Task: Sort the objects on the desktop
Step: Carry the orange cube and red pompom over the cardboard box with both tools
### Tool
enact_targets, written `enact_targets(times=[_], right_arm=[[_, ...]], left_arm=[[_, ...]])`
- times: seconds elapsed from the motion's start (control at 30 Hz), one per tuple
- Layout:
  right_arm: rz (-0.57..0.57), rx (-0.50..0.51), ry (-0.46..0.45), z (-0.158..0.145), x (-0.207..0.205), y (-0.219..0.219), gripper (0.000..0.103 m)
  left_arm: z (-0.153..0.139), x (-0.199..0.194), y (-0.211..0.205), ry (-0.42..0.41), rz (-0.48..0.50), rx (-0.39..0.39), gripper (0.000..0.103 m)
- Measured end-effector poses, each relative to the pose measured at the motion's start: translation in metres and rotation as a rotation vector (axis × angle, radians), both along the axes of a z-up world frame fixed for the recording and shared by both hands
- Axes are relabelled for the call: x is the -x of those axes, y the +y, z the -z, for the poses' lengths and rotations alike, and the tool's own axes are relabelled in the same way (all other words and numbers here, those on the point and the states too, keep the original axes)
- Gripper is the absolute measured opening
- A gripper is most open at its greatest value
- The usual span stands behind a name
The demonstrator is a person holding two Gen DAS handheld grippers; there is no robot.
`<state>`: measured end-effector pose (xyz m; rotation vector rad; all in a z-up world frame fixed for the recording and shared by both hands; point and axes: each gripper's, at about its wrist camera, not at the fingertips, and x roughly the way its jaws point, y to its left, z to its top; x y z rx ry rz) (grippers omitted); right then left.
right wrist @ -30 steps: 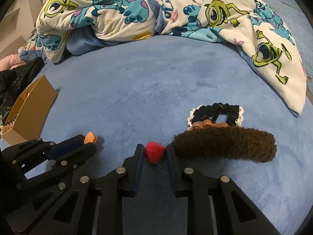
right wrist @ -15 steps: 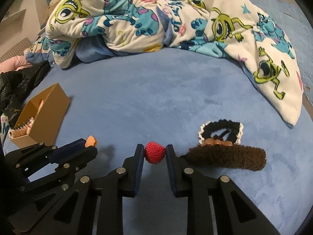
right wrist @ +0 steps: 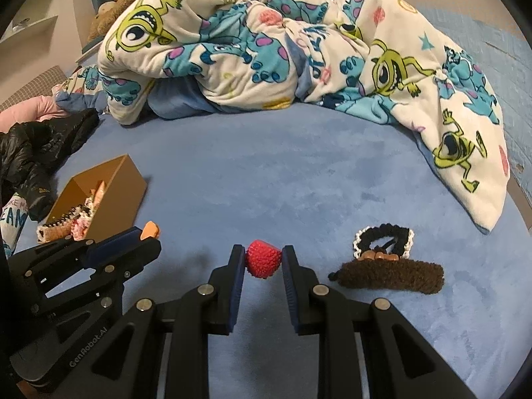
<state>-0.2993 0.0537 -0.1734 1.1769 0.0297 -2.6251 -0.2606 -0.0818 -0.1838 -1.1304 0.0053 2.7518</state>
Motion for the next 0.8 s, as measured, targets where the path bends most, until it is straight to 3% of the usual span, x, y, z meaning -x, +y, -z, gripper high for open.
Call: enact_targets(times=[0.4, 0.8], right_arm=[[-0.048, 0.001, 0.052, -0.037, -0.016, -0.033, 0.023], [-0.141, 0.002, 0.098, -0.068, -0.038, -0.099, 0.023]], left_arm=[[-0.036, -0.020, -0.029, 0.055, -0.055, 0.007, 0.017], [-0.056, -0.044, -0.094, 0.076, -0.172, 0.005, 0.017]])
